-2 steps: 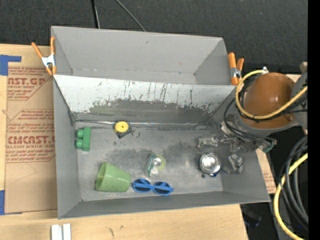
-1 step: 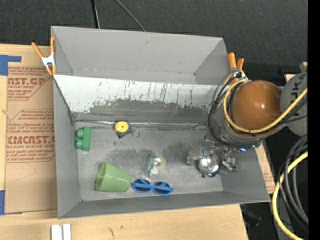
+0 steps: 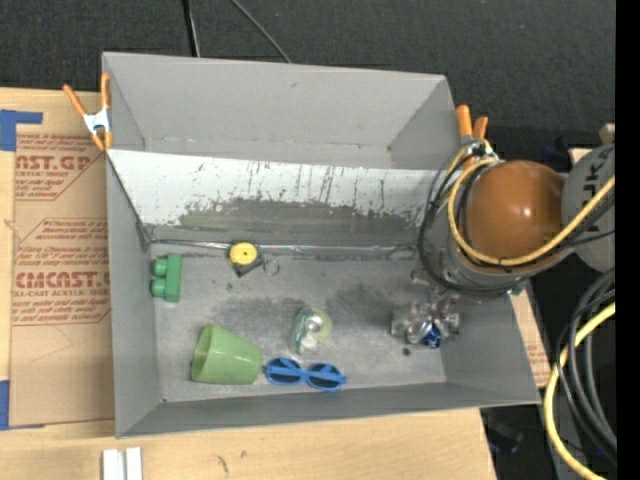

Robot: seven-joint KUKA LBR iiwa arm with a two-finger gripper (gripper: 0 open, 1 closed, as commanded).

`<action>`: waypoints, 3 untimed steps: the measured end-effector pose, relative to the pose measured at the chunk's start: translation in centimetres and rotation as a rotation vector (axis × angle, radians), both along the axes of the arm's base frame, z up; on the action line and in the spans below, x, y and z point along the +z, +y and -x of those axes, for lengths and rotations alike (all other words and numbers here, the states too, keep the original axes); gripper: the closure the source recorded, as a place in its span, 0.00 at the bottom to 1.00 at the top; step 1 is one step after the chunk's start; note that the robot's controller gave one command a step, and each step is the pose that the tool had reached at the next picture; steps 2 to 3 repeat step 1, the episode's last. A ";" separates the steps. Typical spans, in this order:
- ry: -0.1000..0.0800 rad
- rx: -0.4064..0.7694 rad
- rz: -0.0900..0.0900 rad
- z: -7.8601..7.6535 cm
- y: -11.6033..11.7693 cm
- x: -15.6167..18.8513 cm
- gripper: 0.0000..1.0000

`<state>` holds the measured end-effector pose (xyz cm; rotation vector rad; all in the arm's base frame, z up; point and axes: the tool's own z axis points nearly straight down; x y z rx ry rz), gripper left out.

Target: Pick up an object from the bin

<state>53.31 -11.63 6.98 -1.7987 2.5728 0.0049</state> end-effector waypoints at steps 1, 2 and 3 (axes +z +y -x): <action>-0.012 -0.069 0.003 -4.6 0.7 23.4 1.00; -0.012 -0.069 0.003 -4.6 0.7 23.4 1.00; -0.012 -0.069 0.003 -4.6 0.7 23.4 1.00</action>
Offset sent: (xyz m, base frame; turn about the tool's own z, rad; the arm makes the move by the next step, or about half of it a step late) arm 0.0433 0.0057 0.2290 0.0681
